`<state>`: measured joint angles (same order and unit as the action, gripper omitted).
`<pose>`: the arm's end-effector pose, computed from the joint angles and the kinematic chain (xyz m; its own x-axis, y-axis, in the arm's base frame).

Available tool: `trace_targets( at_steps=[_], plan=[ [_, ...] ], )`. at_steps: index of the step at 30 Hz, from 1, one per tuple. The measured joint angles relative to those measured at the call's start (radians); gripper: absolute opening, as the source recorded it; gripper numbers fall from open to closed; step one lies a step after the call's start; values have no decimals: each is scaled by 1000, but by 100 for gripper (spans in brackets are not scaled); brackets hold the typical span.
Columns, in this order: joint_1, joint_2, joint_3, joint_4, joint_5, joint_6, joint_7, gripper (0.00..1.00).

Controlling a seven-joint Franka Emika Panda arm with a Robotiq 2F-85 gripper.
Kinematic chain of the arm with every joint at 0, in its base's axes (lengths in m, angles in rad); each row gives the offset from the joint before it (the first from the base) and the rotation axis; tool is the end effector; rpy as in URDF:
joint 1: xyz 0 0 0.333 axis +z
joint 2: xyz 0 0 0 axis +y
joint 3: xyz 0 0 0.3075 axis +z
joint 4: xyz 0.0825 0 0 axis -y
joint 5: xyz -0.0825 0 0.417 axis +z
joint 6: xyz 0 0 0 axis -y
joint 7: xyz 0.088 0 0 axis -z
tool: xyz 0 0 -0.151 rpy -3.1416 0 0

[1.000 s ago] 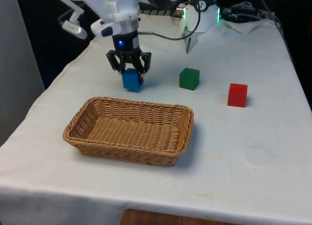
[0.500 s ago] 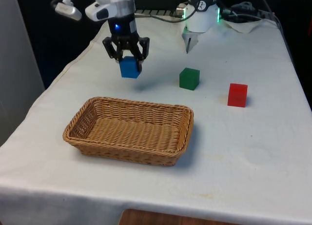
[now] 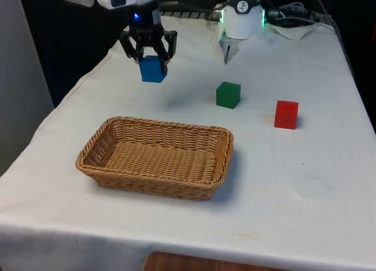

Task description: Pick up the blue cube and place it into the basket.

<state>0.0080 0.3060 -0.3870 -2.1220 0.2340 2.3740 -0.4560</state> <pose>0.5498 -0.2148 0.1977 0.9969 -0.0789 -0.0045 -0.0790 -0.9956 -0.0511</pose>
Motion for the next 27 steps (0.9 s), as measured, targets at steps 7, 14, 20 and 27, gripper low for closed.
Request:
trace_targets(
  at_steps=[7,14,20,27],
  plan=[
    [0,-21,-4,18,-26,-38,8,0],
    [0,-30,-4,21,-29,-50,10,0],
    [1,-27,-2,25,-29,-50,9,0],
    [3,7,5,75,-25,-53,10,0]
  ],
)
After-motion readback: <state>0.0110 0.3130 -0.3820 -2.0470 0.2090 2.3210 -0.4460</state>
